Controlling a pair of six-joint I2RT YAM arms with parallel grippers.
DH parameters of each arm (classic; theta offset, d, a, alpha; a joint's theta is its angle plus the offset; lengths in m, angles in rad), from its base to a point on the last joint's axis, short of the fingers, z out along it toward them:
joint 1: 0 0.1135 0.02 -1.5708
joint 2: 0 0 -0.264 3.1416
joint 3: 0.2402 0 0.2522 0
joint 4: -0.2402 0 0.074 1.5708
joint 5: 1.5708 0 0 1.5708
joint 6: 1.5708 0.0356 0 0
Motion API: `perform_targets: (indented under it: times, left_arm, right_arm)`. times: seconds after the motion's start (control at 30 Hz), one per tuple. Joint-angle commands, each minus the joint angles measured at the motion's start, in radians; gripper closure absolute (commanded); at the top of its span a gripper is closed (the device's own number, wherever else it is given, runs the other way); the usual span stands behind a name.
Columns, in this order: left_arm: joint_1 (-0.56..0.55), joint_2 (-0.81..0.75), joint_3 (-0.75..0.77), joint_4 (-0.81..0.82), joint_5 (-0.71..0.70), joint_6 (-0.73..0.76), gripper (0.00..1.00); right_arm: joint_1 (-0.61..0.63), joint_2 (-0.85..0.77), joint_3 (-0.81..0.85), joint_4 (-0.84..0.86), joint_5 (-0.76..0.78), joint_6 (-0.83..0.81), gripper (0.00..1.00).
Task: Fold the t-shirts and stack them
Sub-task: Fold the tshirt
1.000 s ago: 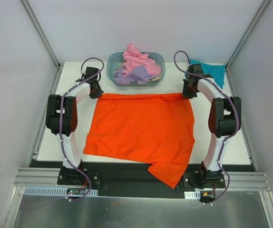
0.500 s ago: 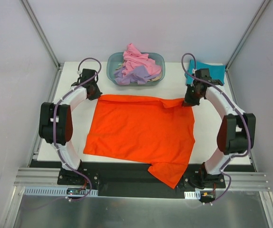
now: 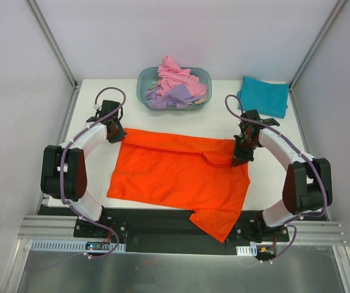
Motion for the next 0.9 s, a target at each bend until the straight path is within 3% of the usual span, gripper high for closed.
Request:
perform_targets:
  times: [0.0,0.17,0.23,0.27,0.3,0.37,0.4,0.43,0.57,0.73,0.87]
  left_arm:
    - [0.003,-0.035,-0.005,-0.083,-0.044,-0.025,1.0]
    - [0.004,-0.032,0.0,-0.148,-0.078,-0.028,1.0]
    - [0.003,-0.038,-0.003,-0.157,-0.075,-0.023,1.0]
    - [0.003,-0.04,-0.001,-0.166,-0.068,-0.02,0.96]
    - [0.004,-0.046,-0.001,-0.174,-0.062,-0.015,0.86]
    - [0.003,-0.06,0.005,-0.183,-0.055,-0.006,0.75]
    - [0.003,-0.067,0.008,-0.192,-0.036,-0.003,0.46]
    - [0.001,-0.077,0.009,-0.192,-0.027,-0.002,0.37]
    - [0.003,-0.146,0.02,-0.192,0.05,-0.002,0.01]
    - [0.003,-0.163,0.068,-0.177,0.181,-0.002,0.01]
    - [0.003,-0.051,0.112,-0.117,0.327,-0.012,0.01]
  right_arm:
    - [0.011,-0.016,0.003,-0.054,0.021,0.02,0.95]
    - [0.013,-0.002,-0.008,-0.079,0.024,0.014,0.88]
    - [0.021,-0.003,-0.023,-0.082,0.009,0.016,0.8]
    - [0.024,-0.005,-0.03,-0.083,-0.003,0.01,0.78]
    - [0.03,-0.005,-0.037,-0.092,-0.029,-0.007,0.72]
    - [0.027,-0.023,-0.033,-0.116,-0.016,-0.019,0.53]
    - [0.028,-0.037,-0.028,-0.114,-0.01,-0.035,0.42]
    - [0.028,-0.049,-0.02,-0.112,0.007,-0.039,0.02]
    - [0.025,-0.084,0.065,-0.088,0.02,-0.05,0.03]
    - [0.01,-0.06,0.116,0.01,-0.008,-0.044,0.03]
    - [-0.015,0.041,0.13,0.093,-0.078,-0.009,0.03]
